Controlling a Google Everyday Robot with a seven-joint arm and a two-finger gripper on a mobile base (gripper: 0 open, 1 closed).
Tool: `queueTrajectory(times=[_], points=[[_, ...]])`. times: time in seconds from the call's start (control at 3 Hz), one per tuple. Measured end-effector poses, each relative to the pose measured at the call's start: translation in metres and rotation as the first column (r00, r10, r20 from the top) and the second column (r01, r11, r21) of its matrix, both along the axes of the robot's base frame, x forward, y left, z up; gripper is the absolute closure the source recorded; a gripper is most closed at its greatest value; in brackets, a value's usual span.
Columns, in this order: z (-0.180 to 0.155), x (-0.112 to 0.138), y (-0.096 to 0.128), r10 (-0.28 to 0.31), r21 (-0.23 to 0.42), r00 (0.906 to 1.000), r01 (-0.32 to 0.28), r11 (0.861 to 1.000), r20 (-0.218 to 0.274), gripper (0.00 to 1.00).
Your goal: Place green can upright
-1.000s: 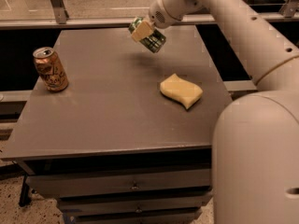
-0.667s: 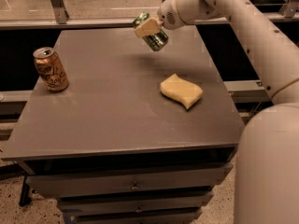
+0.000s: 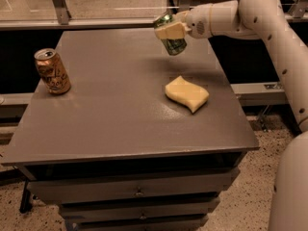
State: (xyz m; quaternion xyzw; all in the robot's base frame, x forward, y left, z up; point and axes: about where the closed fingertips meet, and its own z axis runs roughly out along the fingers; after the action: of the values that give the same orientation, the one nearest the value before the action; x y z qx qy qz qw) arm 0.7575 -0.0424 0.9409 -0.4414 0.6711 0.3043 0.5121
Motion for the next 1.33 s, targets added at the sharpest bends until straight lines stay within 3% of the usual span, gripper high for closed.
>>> queueTrajectory(times=[0.67, 1.0, 1.33], points=[[-0.018, -0.022, -0.046, 0.024, 0.115, 0.9995, -0.027, 0.993, 0.022, 1.00], [-0.031, -0.031, -0.057, 0.022, 0.206, 0.9996, -0.025, 0.978, 0.017, 1.00], [-0.044, -0.037, -0.064, 0.012, 0.299, 0.9998, -0.016, 0.954, 0.018, 1.00]])
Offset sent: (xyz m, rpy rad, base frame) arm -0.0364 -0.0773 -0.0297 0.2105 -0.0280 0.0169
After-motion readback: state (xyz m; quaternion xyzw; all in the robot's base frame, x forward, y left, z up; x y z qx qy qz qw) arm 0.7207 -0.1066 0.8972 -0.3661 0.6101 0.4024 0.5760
